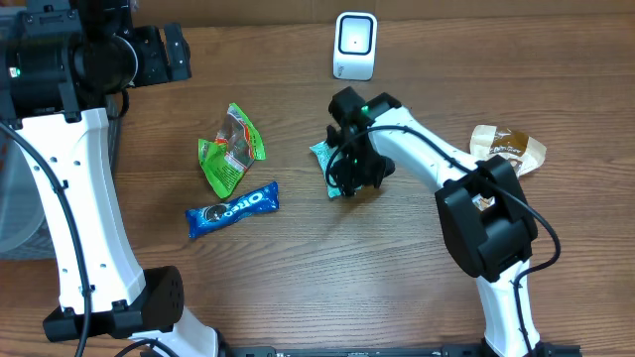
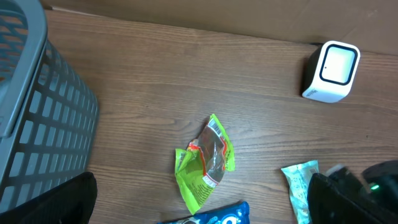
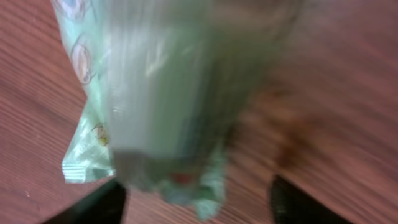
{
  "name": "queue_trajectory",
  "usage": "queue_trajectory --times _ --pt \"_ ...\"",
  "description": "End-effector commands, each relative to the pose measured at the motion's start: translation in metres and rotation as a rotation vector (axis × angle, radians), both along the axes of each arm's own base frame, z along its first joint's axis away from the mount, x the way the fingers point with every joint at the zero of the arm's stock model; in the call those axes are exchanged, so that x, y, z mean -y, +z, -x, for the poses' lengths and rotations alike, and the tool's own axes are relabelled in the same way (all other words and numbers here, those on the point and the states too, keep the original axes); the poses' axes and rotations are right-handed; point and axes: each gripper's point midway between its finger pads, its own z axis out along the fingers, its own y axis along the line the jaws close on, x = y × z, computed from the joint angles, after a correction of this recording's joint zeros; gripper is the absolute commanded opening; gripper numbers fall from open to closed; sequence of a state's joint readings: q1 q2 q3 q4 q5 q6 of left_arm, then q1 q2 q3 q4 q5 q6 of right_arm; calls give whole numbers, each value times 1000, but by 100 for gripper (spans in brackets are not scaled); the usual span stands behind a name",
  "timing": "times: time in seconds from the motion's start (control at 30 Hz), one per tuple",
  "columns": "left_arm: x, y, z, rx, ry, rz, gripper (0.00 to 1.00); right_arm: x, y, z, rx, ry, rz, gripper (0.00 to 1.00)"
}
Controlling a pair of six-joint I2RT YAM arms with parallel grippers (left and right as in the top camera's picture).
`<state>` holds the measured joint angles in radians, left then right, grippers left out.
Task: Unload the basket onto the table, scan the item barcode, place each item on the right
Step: 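Drag the pale green bag right and release it on the table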
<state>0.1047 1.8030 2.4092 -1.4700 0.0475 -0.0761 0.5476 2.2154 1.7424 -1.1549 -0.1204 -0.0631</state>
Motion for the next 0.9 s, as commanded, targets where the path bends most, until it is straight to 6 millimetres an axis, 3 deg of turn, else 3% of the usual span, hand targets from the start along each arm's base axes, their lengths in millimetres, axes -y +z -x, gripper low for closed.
queue_trajectory --times 0.0,0.07,0.17,0.33,0.53,0.73,0.87 --pt "-1 -2 -2 -4 9 5 100 12 74 -43 157 -230 -89 82" --pt "-1 -2 -2 -4 9 5 100 15 92 -48 128 -390 -169 82" --pt "-1 -2 -2 -4 9 5 100 12 101 -44 -37 -692 -278 75" --pt "-1 -2 -2 -4 9 5 100 -19 71 -18 -234 -811 -360 82" --pt "-1 -2 -2 -4 9 5 100 -25 23 7 -324 -941 -328 83" --pt "-1 -2 -2 -4 9 5 100 -26 6 7 -312 -964 -353 83" --pt "-1 -2 -2 -4 9 5 100 -9 -4 -7 -186 -998 -282 80"
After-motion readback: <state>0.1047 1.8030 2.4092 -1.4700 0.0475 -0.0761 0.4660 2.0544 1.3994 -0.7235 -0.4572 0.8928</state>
